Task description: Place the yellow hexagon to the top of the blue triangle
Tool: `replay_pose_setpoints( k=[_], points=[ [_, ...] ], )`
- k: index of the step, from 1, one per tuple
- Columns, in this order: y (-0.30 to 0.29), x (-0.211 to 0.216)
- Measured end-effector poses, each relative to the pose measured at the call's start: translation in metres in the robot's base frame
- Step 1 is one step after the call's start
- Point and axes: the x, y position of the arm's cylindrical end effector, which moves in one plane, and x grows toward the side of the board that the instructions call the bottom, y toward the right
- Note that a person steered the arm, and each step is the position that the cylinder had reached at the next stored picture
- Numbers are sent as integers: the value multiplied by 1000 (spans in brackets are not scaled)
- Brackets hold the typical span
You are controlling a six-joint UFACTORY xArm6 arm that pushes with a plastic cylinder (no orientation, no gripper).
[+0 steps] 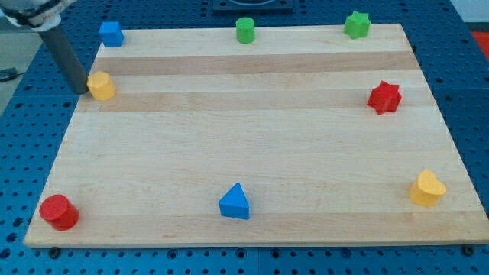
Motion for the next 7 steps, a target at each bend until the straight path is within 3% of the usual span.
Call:
replay_pose_setpoints(
  k=[3,6,7],
  points=[
    [56,-38],
    [131,-22],
    [115,-14]
  ],
)
